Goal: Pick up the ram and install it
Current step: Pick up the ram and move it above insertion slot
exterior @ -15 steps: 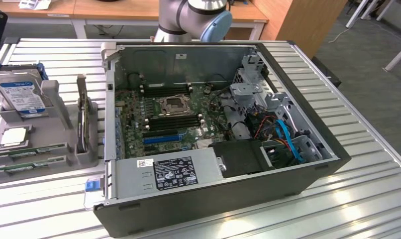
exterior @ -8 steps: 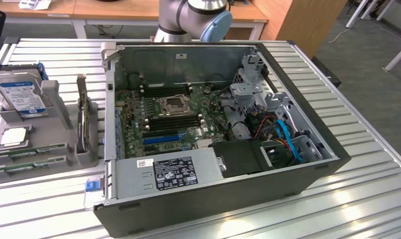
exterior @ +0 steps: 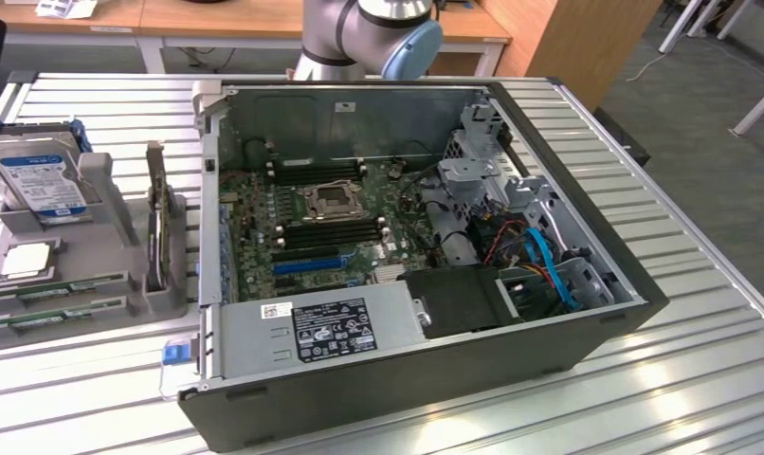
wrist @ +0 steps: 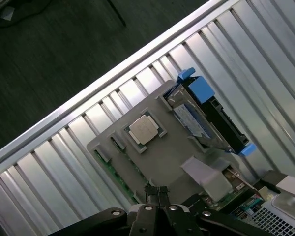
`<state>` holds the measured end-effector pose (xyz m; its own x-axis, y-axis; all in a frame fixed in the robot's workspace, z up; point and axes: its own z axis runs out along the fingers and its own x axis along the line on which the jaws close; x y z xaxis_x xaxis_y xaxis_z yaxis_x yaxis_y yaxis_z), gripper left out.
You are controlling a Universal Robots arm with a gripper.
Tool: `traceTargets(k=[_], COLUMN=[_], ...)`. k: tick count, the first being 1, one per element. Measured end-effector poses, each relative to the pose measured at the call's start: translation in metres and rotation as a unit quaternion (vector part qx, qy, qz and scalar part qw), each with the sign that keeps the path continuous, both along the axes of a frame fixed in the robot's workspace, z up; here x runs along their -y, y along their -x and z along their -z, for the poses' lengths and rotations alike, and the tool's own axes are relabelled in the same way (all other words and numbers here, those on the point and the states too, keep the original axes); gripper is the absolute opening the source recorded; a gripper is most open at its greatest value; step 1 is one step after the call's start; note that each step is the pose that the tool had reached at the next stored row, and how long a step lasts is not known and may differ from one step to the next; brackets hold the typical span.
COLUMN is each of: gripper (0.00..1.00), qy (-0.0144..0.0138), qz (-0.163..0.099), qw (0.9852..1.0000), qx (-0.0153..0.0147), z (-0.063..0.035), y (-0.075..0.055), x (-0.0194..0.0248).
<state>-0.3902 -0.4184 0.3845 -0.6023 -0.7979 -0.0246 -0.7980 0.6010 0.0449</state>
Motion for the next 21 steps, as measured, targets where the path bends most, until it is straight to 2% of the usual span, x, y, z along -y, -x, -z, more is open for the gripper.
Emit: traceTargets(k=[5, 10, 16, 21], gripper=[0.1, 0.1, 0.1, 0.1], qy=[0.0, 0.0, 0.0, 0.0], qz=[-0.031, -0.061, -0.099, -0.131], qw=[0.9995, 0.9981, 0.9951, 0.9914], qx=[0.0, 0.0, 0.0, 0.0], z=[0.0001, 0.0001, 0.0001, 0.0002], y=[0.0, 0.0, 0.0, 0.0], x=[0.0, 0.0, 0.0, 0.0])
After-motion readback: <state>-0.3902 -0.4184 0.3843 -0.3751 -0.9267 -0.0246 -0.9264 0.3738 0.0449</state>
